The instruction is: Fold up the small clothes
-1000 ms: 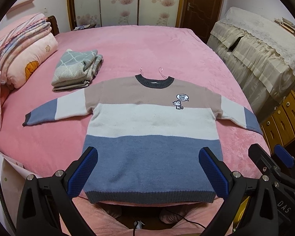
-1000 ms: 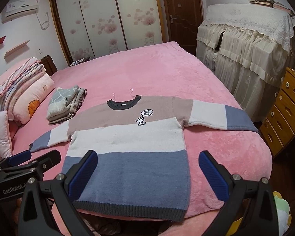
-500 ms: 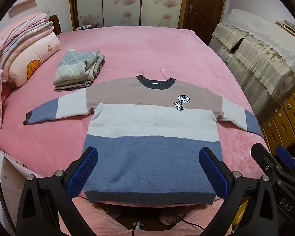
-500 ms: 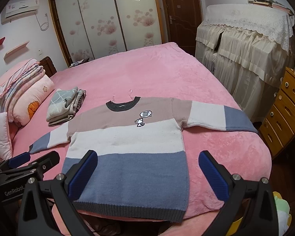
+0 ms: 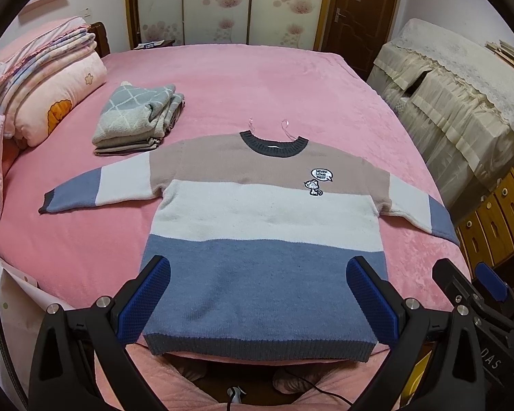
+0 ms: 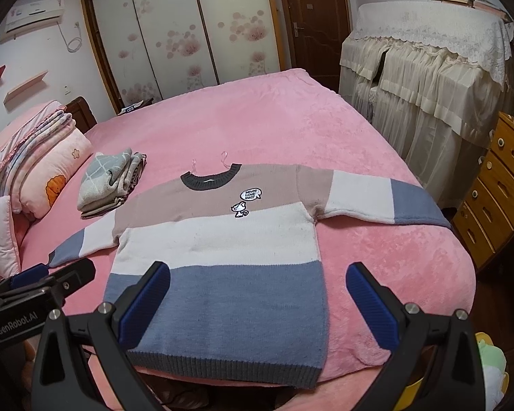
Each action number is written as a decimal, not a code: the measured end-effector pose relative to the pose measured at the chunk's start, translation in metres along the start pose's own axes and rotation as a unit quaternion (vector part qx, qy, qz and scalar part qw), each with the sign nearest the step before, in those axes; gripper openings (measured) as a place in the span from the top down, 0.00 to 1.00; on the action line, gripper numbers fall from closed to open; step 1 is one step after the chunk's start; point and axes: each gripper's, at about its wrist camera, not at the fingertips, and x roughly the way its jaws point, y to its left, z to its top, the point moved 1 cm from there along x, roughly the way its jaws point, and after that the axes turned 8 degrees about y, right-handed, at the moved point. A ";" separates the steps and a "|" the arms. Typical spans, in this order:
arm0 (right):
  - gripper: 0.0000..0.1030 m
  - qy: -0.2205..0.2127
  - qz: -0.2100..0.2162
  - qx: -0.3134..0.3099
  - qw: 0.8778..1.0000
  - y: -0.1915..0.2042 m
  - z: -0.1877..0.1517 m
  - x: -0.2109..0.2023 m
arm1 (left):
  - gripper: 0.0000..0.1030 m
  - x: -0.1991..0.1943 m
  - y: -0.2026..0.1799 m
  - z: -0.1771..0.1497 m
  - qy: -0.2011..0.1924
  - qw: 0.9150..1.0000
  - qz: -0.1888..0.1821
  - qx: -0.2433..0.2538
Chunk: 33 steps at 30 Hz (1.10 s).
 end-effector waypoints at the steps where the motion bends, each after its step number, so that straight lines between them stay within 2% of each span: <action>1: 0.00 0.001 0.000 0.000 1.000 0.001 0.000 0.001 | 0.01 0.000 0.001 0.000 0.000 1.000 0.001 -0.002; 22: 0.00 0.002 0.007 0.008 1.000 -0.008 0.003 0.009 | 0.01 0.006 -0.005 0.007 -0.007 1.000 0.007 0.003; 33: 0.00 -0.033 0.002 -0.001 0.999 -0.019 0.016 0.000 | 0.01 0.003 -0.020 0.024 -0.014 1.000 0.007 0.015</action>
